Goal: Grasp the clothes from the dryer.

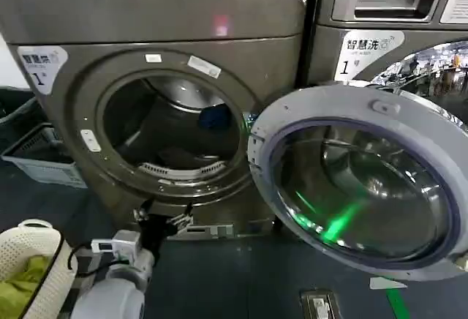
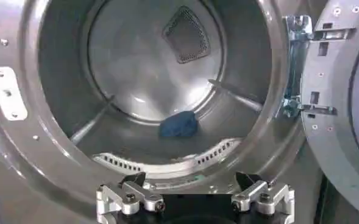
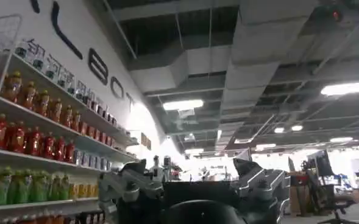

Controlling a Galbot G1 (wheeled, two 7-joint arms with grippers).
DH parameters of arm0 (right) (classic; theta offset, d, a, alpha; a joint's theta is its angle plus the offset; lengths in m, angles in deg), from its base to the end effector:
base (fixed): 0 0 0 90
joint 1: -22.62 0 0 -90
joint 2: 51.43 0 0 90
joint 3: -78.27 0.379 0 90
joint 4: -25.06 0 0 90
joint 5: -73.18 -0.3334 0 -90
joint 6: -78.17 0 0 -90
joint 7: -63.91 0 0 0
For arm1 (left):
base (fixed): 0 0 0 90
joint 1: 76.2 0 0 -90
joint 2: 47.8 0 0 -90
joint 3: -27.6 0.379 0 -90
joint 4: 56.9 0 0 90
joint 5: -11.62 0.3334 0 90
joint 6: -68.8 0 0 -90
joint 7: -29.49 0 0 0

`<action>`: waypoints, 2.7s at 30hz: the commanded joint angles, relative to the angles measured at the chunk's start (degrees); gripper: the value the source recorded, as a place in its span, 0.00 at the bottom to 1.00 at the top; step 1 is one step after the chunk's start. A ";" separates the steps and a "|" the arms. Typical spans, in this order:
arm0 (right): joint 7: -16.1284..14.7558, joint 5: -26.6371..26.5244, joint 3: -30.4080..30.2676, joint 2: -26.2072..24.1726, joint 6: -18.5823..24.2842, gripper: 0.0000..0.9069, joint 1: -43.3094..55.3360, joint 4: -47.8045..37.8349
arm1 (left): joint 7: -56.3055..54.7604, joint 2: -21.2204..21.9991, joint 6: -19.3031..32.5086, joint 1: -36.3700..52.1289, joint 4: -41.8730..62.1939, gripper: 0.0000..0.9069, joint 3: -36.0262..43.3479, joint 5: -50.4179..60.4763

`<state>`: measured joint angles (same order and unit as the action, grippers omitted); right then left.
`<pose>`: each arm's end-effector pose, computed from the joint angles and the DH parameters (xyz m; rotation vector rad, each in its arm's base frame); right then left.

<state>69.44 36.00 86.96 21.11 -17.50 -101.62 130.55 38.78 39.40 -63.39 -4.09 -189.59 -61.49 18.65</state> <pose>-0.1421 -0.3900 -0.1226 1.8254 2.0565 -0.3861 0.1862 0.0036 -0.2208 -0.1656 -2.8199 -0.1764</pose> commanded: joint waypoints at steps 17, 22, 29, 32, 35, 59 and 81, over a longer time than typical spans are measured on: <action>-0.01 -0.02 -0.02 0.06 -0.02 1.00 0.14 -0.17 | -0.05 -0.19 -2.81 0.12 0.28 1.00 -0.17 0.00; 0.02 -0.01 -0.04 0.19 0.02 1.00 0.02 -0.30 | -0.05 -0.19 -2.81 0.04 0.26 1.00 -0.18 -0.01; 0.01 0.05 -0.26 0.21 -0.05 1.00 0.26 -0.27 | -0.06 -0.22 -2.81 0.03 0.40 1.00 -0.25 0.01; 0.05 0.04 -0.23 0.27 -0.05 1.00 0.26 -0.33 | -0.04 -0.25 -2.81 0.17 0.51 1.00 -0.30 0.03; 0.06 0.07 -0.20 0.29 -0.04 1.00 0.21 -0.46 | -0.05 -0.19 -2.81 0.20 0.57 1.00 -0.21 0.05; 0.37 0.49 -1.18 0.27 -1.41 1.00 0.22 0.21 | 36.40 -2.94 2.93 18.42 15.57 1.00 -1.38 44.55; -0.31 0.73 -2.11 0.47 -0.94 1.00 0.69 -1.61 | 68.00 -18.45 60.78 40.29 34.26 1.00 8.30 58.27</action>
<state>69.15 36.71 84.94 21.60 -18.52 -101.08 129.27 101.67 25.29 -23.07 31.39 -160.64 -57.12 77.00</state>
